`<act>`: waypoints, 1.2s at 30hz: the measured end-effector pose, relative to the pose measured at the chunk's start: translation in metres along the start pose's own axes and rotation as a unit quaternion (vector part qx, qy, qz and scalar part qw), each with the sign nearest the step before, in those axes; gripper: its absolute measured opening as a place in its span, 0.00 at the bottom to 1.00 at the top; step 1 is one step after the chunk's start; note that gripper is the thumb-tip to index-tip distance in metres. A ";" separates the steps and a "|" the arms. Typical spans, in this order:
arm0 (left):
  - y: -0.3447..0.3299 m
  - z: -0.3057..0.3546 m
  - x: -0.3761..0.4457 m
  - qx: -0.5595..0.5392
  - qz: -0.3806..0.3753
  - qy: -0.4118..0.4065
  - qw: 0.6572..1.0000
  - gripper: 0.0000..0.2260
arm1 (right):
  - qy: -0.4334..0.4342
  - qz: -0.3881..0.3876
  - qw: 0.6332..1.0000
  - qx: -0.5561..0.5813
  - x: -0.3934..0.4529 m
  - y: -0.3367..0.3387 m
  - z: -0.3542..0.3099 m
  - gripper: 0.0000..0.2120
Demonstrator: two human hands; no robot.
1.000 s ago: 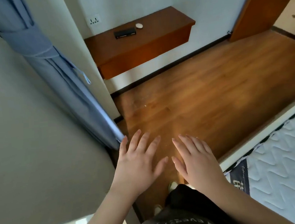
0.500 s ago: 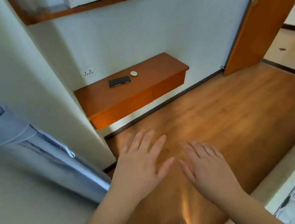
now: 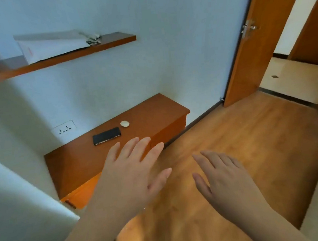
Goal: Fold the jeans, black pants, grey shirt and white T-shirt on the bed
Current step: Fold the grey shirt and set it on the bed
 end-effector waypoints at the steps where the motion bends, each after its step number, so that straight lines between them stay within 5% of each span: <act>1: -0.002 -0.004 0.020 0.003 0.008 -0.010 1.000 0.38 | -0.005 0.005 1.000 -0.005 0.018 0.002 0.002 0.25; 4: -0.001 -0.016 0.076 -0.002 0.025 -0.044 0.999 0.40 | -0.033 0.016 0.999 -0.010 0.064 0.008 0.011 0.23; 9: 0.010 -0.009 0.169 0.017 0.061 -0.154 0.986 0.28 | -0.107 0.003 0.994 -0.011 0.120 0.008 0.040 0.25; 18: 0.010 0.078 0.325 0.023 0.094 -0.321 0.942 0.24 | -0.252 -0.015 0.968 -0.001 0.159 0.002 0.166 0.30; 29: 0.017 0.232 0.496 0.025 0.022 -0.368 0.929 0.26 | -0.328 -0.026 0.944 0.019 0.207 0.001 0.378 0.31; 36: -0.002 0.273 0.597 0.029 0.016 -0.372 0.928 0.26 | -0.336 0.013 0.941 0.041 0.275 -0.021 0.461 0.25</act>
Point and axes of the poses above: each hand's wrist, its own x-axis towards the middle knuckle, its own y-axis out of the back of the hand, z = x × y, the point moved 2 cm from there along x, towards the middle knuckle, and after that the axes turned 10 degrees about -z, right-handed, at the moved point
